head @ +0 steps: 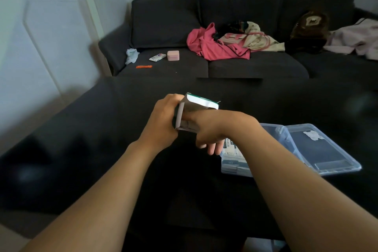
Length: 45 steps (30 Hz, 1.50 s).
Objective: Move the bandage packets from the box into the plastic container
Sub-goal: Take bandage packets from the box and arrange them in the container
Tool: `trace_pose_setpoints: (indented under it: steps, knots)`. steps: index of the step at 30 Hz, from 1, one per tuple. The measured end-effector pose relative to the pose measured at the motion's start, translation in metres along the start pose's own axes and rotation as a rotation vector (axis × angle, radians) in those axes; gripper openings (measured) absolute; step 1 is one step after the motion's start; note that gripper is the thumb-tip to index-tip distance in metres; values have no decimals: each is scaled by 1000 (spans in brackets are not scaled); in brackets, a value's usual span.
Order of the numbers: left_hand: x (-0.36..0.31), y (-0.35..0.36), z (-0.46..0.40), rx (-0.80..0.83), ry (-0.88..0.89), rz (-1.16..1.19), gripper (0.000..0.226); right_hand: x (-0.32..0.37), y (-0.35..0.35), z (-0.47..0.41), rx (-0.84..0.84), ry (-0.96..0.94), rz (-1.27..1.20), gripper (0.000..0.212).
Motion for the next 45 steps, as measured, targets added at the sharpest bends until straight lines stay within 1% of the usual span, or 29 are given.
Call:
trace_pose_setpoints:
  steps: [3,7,10,12,16,21,25,29,31,33,36,41,45]
  knots:
    - [2,3,0,44,-1,-21,60,-1,6,2,18,-7,37,89]
    - [2,8,3,101,-27,-32,60,-1,5,4,-17,-6,139,79]
    - [4,13,5,150,-50,-54,60,0,7,4,-43,-29,165,74]
    - [6,15,6,169,-53,-67,62,-1,7,3,-30,-37,139,77]
    - [10,15,6,190,-76,-79,65,-4,10,1,36,-35,99,90]
    - [14,14,10,249,-151,-55,60,0,14,6,60,-61,138,97]
    - [17,13,13,291,-170,-47,62,3,14,6,17,-91,176,91]
    - [13,16,12,326,-186,-62,63,5,14,3,-20,-96,202,77]
    - [11,15,10,319,-190,-54,62,3,14,3,-17,-87,176,76]
    - [12,11,10,289,-184,-40,56,2,10,5,-7,-81,115,83]
    - [17,7,11,281,-214,-32,55,1,4,7,23,-77,-8,92]
    - [15,8,11,288,-201,-28,60,5,1,10,53,-73,-82,84]
    - [12,10,12,302,-201,-23,58,6,2,9,44,-59,-60,83]
Point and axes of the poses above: each hand's wrist, its own z-axis away from the middle knuckle, its own y-axis out of the palm, x = y × z, the point moved 7 cm from there along -z, towards the middle knuckle, and after that the axes turned 10 degrees about -x, right-handed, at the moved point
